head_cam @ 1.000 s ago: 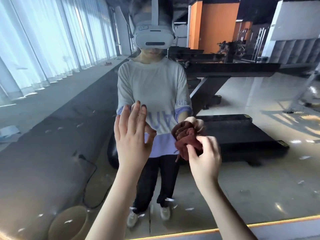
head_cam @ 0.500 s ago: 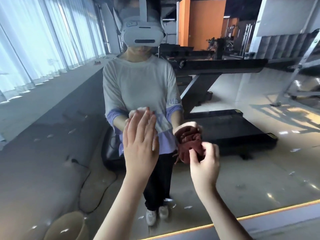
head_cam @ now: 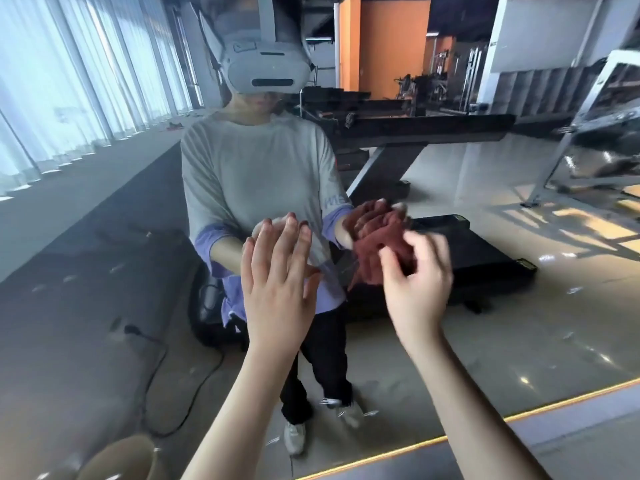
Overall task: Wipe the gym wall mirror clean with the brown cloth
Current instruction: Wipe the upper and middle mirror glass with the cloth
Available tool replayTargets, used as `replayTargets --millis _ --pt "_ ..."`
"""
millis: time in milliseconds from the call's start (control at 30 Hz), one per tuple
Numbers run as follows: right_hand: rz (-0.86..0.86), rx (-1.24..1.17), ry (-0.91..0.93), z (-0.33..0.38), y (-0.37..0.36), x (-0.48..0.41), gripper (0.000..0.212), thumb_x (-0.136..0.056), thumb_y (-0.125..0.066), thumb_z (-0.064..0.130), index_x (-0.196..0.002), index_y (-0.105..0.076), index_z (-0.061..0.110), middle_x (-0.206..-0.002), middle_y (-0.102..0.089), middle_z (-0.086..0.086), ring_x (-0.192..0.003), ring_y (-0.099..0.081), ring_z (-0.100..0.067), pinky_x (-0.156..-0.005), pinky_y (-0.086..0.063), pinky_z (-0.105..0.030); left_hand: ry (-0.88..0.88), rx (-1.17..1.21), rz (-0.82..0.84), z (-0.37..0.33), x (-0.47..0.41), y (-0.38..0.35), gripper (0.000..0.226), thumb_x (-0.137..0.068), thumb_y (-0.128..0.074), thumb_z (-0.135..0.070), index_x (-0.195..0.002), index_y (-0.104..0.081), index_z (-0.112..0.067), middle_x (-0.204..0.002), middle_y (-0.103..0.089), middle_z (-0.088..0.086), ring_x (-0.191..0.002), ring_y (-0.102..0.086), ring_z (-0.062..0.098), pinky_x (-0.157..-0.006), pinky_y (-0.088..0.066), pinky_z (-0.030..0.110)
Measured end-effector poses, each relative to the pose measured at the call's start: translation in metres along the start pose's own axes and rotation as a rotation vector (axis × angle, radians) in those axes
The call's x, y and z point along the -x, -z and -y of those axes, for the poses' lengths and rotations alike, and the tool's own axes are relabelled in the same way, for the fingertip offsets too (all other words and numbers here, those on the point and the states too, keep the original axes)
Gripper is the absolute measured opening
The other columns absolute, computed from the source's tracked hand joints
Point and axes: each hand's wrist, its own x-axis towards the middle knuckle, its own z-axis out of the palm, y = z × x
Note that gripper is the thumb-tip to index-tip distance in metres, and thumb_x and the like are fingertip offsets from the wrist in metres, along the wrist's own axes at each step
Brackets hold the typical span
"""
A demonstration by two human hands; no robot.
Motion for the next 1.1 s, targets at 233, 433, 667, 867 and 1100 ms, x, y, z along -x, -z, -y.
replayTargets --millis 233,433,667,867,1100 --pt "0.02 0.002 0.008 0.0 -0.001 -0.001 0.028 -0.081 -0.062 0.02 -0.1 -0.069 0.0 -0.103 -0.062 -0.016 -0.095 -0.058 -0.033 -0.083 -0.042 -0.029 0.053 0.0 0.007 -0.009 0.0 -0.001 0.064 -0.086 -0.07 -0.029 -0.141 -0.048 -0.007 -0.149 -0.047 0.016 -0.142 -0.034 0.04 -0.118 -0.027 0.052" --pt "-0.065 -0.003 -0.099 -0.029 0.018 -0.022 0.029 -0.08 -0.063 0.022 -0.098 -0.067 0.0 -0.099 -0.062 -0.017 -0.093 -0.058 -0.035 -0.082 -0.044 -0.032 0.081 -0.067 0.008 -0.015 0.002 -0.003 0.067 -0.083 -0.074 -0.027 -0.141 -0.048 -0.006 -0.149 -0.049 0.016 -0.143 -0.032 0.037 -0.119 -0.026 0.05" --pt "0.213 -0.012 0.04 -0.032 0.017 0.018 0.022 -0.078 -0.061 0.026 -0.088 -0.068 0.008 -0.092 -0.061 -0.008 -0.088 -0.055 -0.023 -0.071 -0.041 -0.029 0.12 -0.087 0.0 -0.02 0.004 -0.004 0.064 -0.087 -0.065 -0.03 -0.144 -0.045 -0.007 -0.148 -0.05 0.016 -0.141 -0.035 0.036 -0.112 -0.035 0.056" --pt "0.104 -0.019 -0.121 -0.044 0.018 0.034 0.021 -0.08 -0.059 0.024 -0.086 -0.061 0.004 -0.087 -0.057 -0.009 -0.078 -0.057 -0.031 -0.068 -0.04 -0.03 0.132 -0.082 -0.011 -0.021 0.004 -0.005 0.063 -0.088 -0.067 -0.028 -0.144 -0.044 -0.008 -0.148 -0.05 0.015 -0.141 -0.035 0.035 -0.111 -0.036 0.056" --pt "0.186 0.02 -0.087 -0.058 0.021 0.044 0.023 -0.077 -0.059 0.029 -0.08 -0.061 0.007 -0.081 -0.057 -0.006 -0.073 -0.056 -0.024 -0.06 -0.035 -0.026 0.125 -0.081 -0.02 -0.019 0.006 -0.007 0.067 -0.084 -0.075 -0.021 -0.143 -0.048 -0.006 -0.148 -0.05 0.015 -0.141 -0.036 0.036 -0.112 -0.035 0.056"
